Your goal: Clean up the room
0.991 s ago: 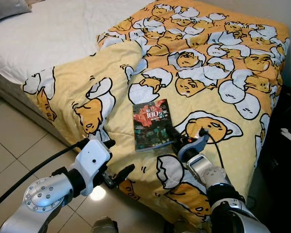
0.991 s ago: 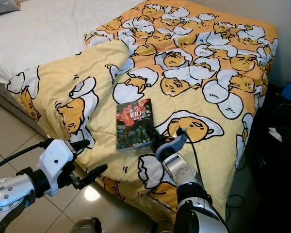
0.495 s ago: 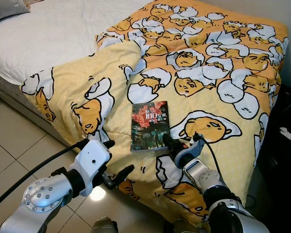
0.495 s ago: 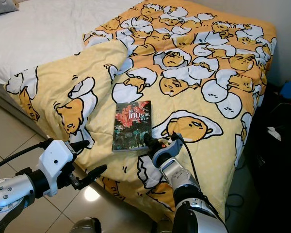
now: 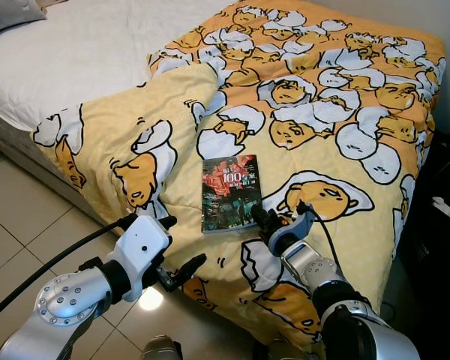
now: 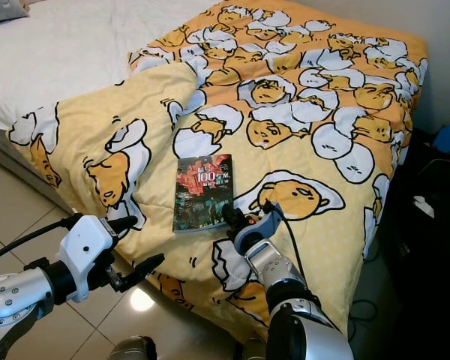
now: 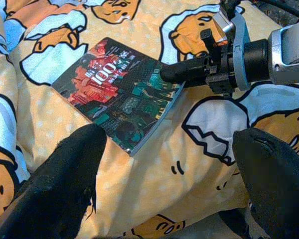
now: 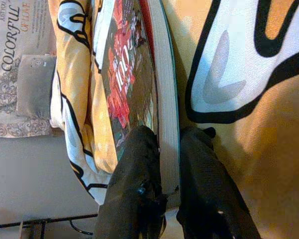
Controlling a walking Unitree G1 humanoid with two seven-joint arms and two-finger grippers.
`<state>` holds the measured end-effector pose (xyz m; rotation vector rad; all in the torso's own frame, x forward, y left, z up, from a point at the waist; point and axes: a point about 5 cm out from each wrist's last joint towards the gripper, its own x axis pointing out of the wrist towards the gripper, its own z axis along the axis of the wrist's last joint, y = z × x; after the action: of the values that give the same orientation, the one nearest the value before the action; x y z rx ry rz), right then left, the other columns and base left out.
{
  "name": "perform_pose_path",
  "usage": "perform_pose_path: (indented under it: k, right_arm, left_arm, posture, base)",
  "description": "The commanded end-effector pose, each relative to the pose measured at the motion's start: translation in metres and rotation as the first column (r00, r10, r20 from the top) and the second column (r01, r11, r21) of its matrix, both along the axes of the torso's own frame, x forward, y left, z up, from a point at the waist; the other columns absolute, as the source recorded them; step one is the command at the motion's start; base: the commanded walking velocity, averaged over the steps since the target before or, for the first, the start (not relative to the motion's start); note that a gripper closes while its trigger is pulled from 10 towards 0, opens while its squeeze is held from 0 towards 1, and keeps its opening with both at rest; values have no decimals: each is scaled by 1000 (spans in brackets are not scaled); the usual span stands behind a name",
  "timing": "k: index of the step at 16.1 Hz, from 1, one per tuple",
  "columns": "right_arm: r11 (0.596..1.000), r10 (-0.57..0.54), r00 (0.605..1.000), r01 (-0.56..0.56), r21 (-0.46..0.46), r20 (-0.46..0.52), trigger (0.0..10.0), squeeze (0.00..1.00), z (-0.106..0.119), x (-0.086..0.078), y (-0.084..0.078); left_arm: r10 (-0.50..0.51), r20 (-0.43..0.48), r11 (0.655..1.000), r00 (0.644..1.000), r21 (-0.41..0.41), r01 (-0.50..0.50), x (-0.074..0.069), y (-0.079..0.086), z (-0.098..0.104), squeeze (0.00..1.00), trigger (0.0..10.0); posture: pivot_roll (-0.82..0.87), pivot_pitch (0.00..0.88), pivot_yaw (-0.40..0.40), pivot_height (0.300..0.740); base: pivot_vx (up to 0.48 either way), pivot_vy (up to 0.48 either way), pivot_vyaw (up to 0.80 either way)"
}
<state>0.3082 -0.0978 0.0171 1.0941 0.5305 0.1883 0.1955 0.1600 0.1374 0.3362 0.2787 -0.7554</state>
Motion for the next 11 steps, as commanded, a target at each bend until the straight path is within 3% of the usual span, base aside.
perform_pose_path:
  k: [1,3,6,7,10,11]
  right_arm:
    - [1000,-9,999,10,-9,32,0,0,10,9,-1]
    - [999,-37,997,38,-11,62,0,0,16,14,-10]
    - [995,-101,986,104,-13,130,0,0,28,16,-44]
    - [994,-110,985,113,-14,135,0,0,29,15,-48]
    - [957,-159,949,216,-194,273,0,0,52,3,-79]
    - [944,-154,939,232,-236,307,0,0,60,0,-80]
  left_arm:
    - [9,0,1000,1000,3,-9,1,5,-2,478,10000]
    - [23,-6,1000,1000,-19,-23,3,7,-6,482,10000]
    - [111,1,992,994,-64,-111,8,15,-11,478,10000]
    - [123,4,990,992,-70,-122,9,15,-12,478,10000]
    - [273,62,957,960,-124,-264,24,12,-16,478,10000]
    - [302,70,947,951,-136,-291,27,10,-16,478,10000]
  posture:
    - [150,26,-15,740]
    - [115,0,-4,740]
    - [51,0,22,740]
    - [46,0,26,740]
    - [-3,0,55,740]
    - [-11,0,57,740]
  base:
    - [0,0,0]
    - [0,0,0]
    - [0,0,0]
    - [0,0,0]
    - [0,0,0]
    - [0,0,0]
